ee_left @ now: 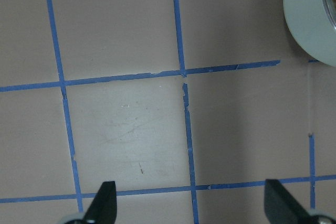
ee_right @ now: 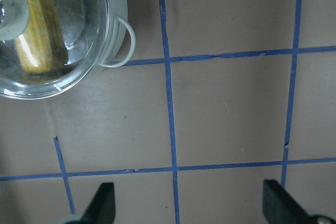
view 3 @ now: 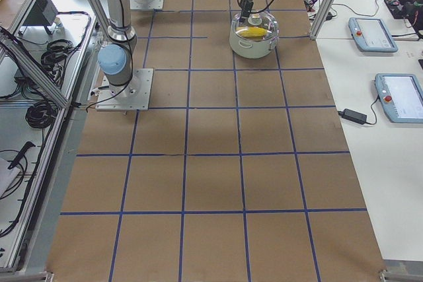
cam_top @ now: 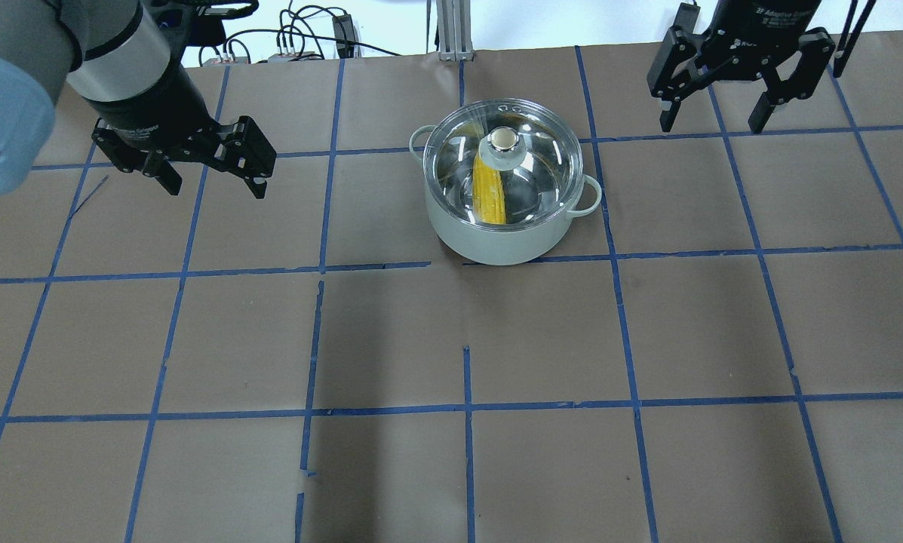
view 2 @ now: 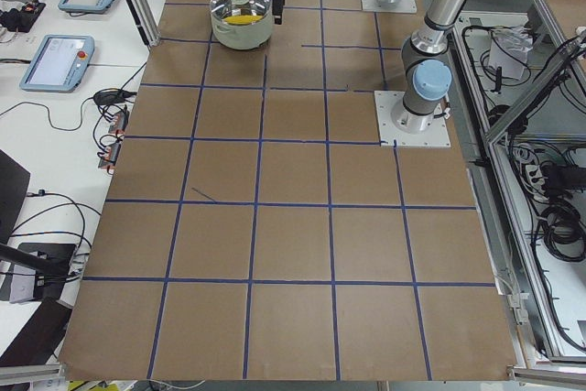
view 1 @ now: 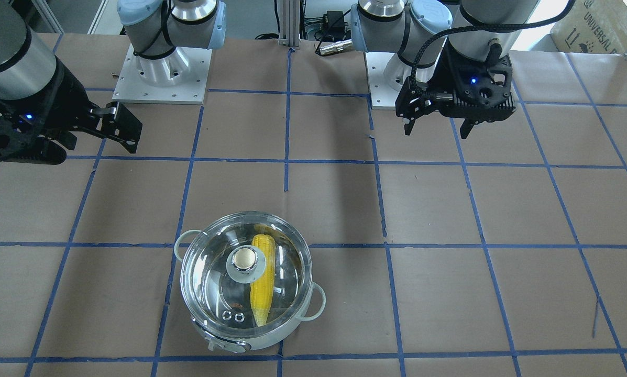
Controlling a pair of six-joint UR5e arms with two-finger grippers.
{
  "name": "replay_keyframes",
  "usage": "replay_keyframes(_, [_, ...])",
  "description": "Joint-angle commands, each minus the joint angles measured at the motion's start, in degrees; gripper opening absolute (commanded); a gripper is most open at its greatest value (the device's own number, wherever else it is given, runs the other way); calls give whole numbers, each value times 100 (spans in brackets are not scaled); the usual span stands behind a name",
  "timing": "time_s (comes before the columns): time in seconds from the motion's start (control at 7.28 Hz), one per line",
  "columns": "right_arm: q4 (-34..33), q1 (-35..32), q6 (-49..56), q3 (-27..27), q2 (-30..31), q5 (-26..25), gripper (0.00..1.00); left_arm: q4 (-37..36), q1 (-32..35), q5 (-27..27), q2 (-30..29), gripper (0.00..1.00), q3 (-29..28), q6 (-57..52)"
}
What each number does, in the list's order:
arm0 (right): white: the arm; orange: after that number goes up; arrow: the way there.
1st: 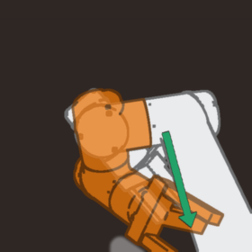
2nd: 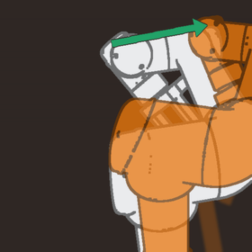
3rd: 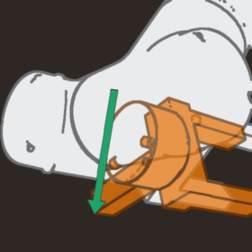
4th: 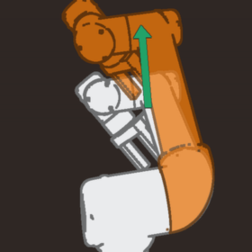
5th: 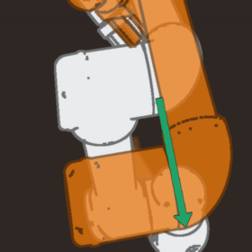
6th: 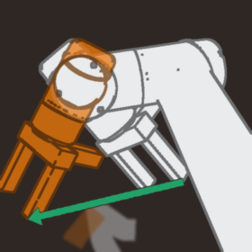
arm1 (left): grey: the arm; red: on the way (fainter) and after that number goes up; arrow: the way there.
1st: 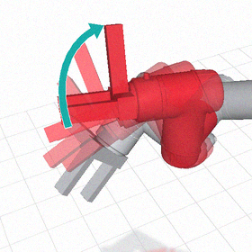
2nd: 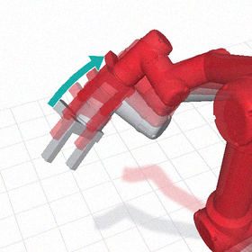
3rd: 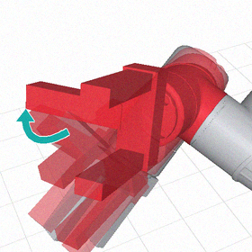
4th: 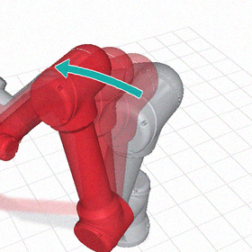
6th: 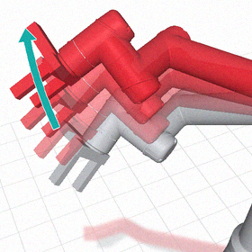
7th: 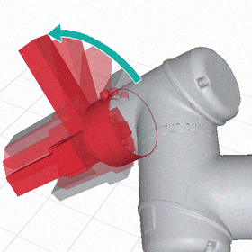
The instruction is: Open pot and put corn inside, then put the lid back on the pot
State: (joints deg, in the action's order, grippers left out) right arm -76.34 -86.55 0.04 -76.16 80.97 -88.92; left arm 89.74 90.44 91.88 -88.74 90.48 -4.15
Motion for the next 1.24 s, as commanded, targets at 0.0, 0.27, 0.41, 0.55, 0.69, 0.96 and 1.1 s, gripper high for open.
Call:
replay_keyframes(0.0, [-441, -2, -30, -722, 409, -11, 100, -1, 0, 5, 32, 100, 66, 2])
replay_keyframes(0.27, [-680, -2, -39, -970, 533, -11, 100, -9, 0, 5, 32, 100, 84, 2])
replay_keyframes(0.41, [-689, -2, -48, -971, 534, -11, 100, -9, 0, 14, 32, 100, 84, 11])
replay_keyframes(0.55, [-689, -2, -48, -962, 534, -3, 100, -9, 0, 23, 41, 100, 84, 11])
replay_keyframes(0.69, [-689, -11, -48, -962, 542, -3, 100, -9, 0, 66, 41, 100, 84, 37])
replay_keyframes(0.96, [-689, -2, -56, -962, 551, -3, 100, -9, 9, 67, 33, 100, 84, 37])
replay_keyframes(1.1, [-680, -11, -65, -971, 551, 6, 100, -9, 9, 67, 41, 100, 84, 37])
